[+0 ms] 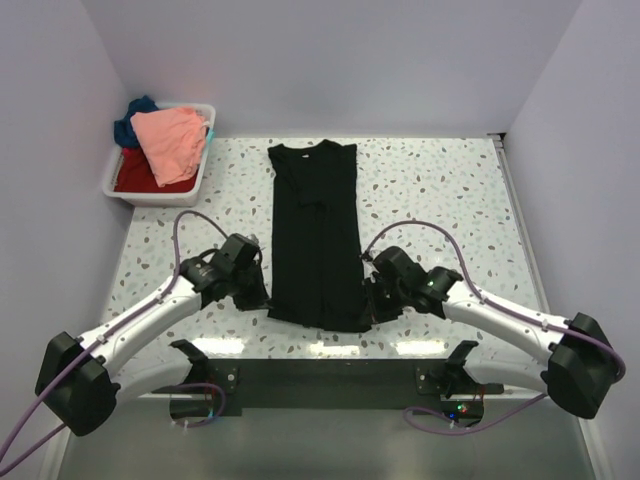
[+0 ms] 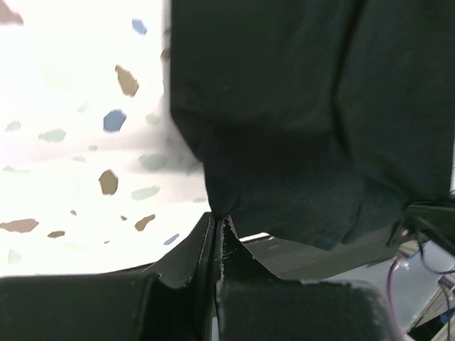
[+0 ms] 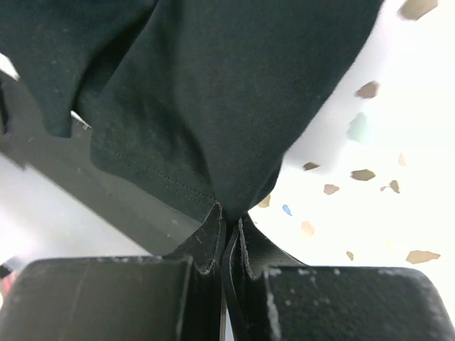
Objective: Fold and stack the t-shirts
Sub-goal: Fold the tshirt
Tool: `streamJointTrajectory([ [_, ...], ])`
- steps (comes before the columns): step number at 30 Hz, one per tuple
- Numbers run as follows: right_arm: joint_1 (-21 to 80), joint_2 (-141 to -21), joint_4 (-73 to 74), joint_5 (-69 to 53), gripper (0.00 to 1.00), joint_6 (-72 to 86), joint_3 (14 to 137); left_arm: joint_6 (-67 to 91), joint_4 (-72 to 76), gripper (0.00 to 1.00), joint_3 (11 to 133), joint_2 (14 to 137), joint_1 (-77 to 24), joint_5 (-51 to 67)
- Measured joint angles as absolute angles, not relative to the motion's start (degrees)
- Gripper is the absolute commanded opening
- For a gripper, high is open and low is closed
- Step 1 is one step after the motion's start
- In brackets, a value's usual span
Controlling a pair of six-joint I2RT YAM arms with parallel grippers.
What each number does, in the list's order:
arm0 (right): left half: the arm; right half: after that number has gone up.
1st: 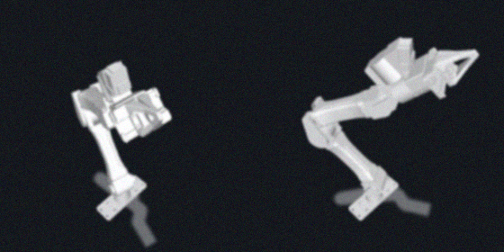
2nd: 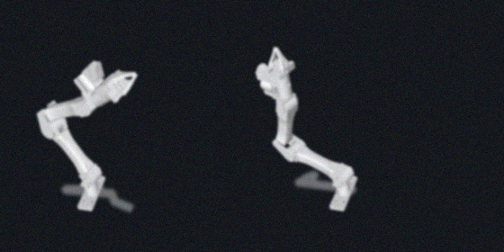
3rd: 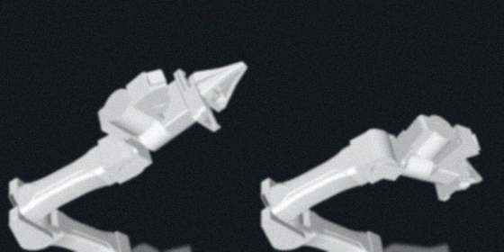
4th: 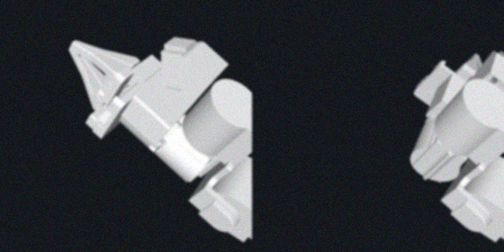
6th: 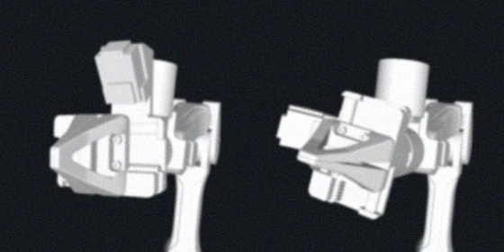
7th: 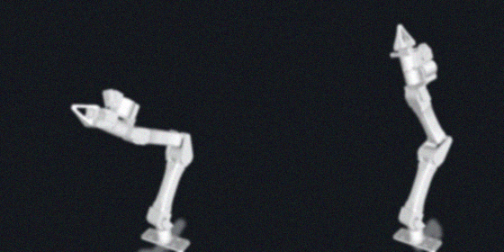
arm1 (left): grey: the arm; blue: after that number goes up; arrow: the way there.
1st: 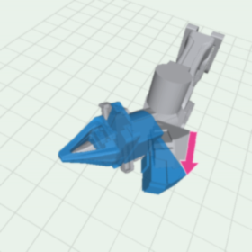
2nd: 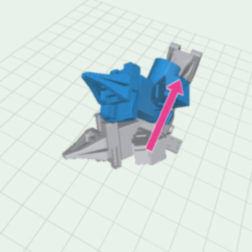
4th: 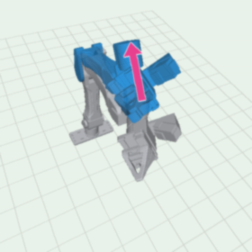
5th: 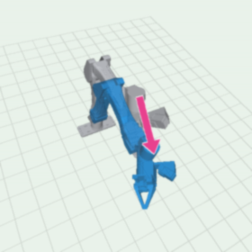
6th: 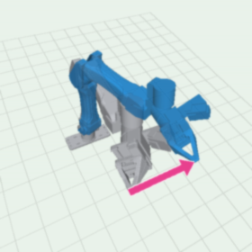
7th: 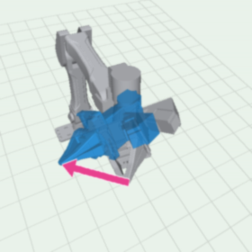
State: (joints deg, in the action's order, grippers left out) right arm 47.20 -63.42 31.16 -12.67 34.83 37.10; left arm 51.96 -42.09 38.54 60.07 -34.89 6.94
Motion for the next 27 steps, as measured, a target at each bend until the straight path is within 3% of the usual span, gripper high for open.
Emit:
streamJointTrajectory([
  [16,42.09,-77.60,35.24,2.35,0.00,29.17,58.39,52.95,-38.30,0.00,52.66,72.60,-34.89,-3.22],
  [27,34.81,-90.08,30.94,3.95,0.00,23.35,67.90,48.84,-36.03,0.00,66.35,86.83,-32.21,-12.73],
])
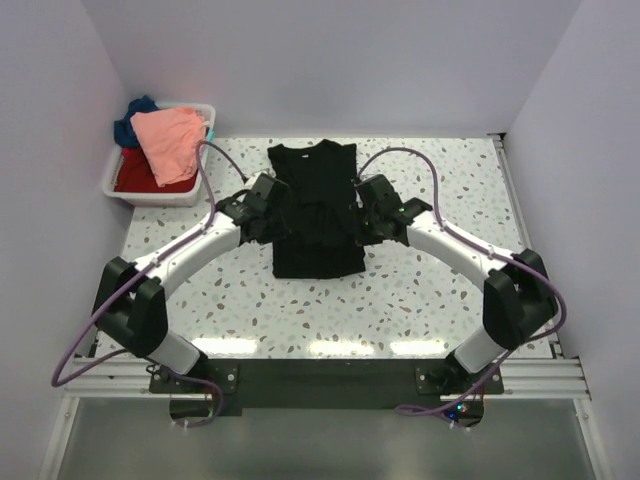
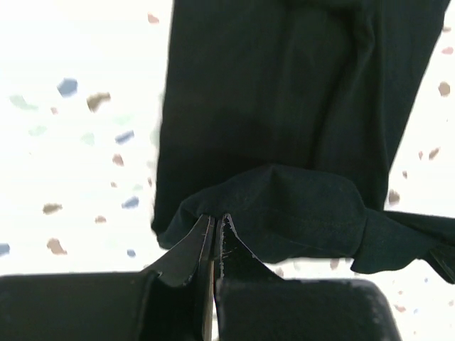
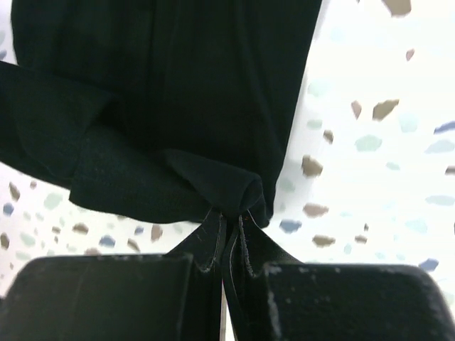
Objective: Fold and stack the t-shirts
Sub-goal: Fold the tshirt
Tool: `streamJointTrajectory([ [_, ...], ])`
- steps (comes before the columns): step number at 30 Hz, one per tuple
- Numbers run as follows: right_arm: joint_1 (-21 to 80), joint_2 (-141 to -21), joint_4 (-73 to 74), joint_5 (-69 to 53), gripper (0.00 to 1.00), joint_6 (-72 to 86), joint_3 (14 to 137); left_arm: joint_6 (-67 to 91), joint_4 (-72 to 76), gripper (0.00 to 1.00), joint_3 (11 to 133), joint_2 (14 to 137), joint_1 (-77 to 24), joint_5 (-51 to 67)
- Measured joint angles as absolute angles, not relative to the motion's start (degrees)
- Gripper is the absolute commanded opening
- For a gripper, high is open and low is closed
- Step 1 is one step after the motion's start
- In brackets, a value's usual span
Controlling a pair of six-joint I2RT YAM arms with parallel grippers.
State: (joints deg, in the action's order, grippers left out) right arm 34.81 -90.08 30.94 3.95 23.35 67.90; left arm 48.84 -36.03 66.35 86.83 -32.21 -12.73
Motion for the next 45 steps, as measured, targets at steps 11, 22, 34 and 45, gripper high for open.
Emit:
streamJointTrajectory([
  [11,28.95,-106.24,27.81,2.35,0.00,19.55,82.50,43.57,-33.26,0.00,77.01,99.57,-27.42,-17.65],
  [22,26.72,-115.74,27.81,0.43,0.00,18.33,91.70,40.58,-30.87,0.00,83.00,109.51,-25.12,-17.96],
  [34,24.67,-120.99,27.83,0.45,0.33,19.40,97.03,37.52,-27.31,0.35,91.61,117.99,-23.62,-16.91],
  [45,24.10,-120.86,23.83,0.73,0.32,20.95,97.97,36.38,-21.93,0.51,91.85,117.34,-23.62,-20.71],
])
